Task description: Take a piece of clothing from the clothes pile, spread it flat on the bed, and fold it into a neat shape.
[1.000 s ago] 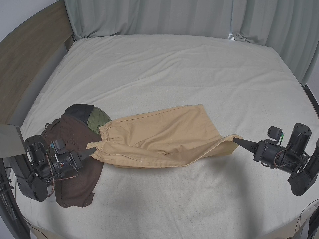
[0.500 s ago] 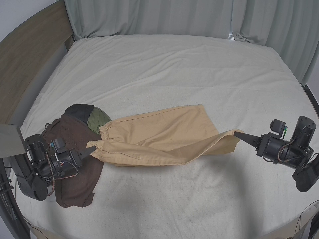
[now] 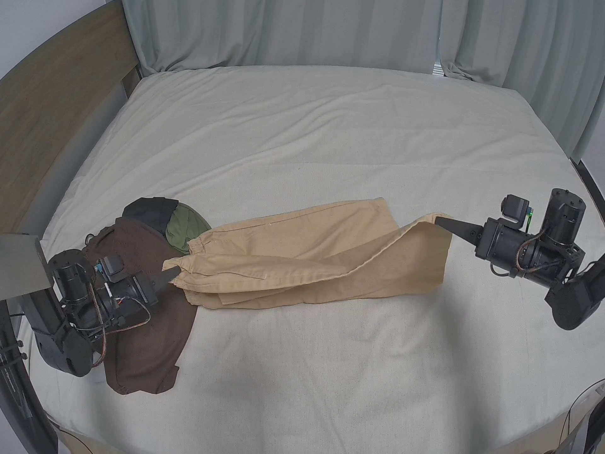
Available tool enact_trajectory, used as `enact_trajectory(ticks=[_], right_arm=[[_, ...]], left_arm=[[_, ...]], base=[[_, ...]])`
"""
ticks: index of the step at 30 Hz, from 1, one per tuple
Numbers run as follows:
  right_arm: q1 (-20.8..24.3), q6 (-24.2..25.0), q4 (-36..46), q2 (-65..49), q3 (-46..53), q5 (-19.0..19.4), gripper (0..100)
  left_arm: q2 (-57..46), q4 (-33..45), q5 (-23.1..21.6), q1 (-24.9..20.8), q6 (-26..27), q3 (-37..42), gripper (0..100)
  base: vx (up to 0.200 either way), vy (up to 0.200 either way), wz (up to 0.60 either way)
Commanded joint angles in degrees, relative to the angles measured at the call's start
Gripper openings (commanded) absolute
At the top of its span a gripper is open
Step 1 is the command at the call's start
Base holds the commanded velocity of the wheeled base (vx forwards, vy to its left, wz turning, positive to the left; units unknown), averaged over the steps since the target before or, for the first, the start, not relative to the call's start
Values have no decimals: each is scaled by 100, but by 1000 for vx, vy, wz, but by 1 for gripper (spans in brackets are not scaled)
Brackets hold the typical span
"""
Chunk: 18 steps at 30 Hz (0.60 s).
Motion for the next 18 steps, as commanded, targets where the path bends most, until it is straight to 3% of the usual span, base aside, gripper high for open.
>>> enact_trajectory(ticks=[1, 9, 18], right_arm=[[-2, 0, 179, 347, -543, 3, 0], [-2, 0, 777, 681, -1413, 3, 0], [-11, 9, 908, 1199, -2054, 3, 0]], left_arm=[[28, -8, 49, -44, -97, -51, 0], [63, 1, 348, -167, -308, -218, 0], [213, 1, 515, -167, -572, -411, 0]], base=[[0, 0, 0], [0, 0, 0], [0, 0, 0]])
